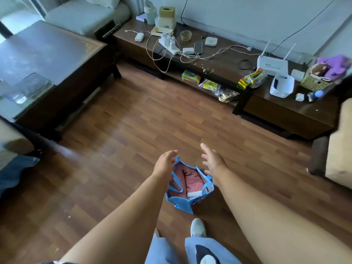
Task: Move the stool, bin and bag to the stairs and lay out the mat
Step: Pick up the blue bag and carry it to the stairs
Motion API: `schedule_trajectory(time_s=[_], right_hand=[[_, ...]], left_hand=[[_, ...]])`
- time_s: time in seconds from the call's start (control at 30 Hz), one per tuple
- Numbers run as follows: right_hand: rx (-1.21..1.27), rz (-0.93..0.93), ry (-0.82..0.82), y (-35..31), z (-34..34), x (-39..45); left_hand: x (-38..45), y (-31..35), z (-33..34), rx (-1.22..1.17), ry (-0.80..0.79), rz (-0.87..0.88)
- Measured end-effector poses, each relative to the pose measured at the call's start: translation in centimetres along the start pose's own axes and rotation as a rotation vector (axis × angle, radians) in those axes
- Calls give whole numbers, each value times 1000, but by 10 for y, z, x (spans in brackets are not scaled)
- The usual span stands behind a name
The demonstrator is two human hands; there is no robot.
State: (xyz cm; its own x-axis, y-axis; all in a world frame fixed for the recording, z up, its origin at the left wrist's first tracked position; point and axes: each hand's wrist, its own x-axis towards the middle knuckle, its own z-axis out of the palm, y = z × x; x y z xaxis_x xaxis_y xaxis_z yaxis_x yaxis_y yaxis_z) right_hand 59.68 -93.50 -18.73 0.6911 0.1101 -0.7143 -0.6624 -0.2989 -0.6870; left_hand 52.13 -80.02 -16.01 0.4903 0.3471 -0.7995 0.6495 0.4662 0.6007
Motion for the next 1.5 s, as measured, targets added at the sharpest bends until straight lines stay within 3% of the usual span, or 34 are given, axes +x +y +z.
schedule_trajectory(time_s=[0.4, 0.6, 0.77, 0.9, 1.17, 1.5], right_hand=[[292, 109, 253, 6, 22, 4], [397, 149, 348, 32, 34, 5], [483, 253, 426, 72, 28, 12], [571, 313, 389, 104, 29, 30], [470, 347, 412, 169, 40, 96], [325, 308, 337, 231, 48, 199]], left_hand=[[73, 29, 3, 414, -223, 58], [83, 16, -1, 486, -306, -25], [105, -2, 1, 525, -279, -71], [140, -28, 6, 612, -302, -92], [207, -86, 4, 792, -196, 6], [304, -160, 4, 591, -79, -110]])
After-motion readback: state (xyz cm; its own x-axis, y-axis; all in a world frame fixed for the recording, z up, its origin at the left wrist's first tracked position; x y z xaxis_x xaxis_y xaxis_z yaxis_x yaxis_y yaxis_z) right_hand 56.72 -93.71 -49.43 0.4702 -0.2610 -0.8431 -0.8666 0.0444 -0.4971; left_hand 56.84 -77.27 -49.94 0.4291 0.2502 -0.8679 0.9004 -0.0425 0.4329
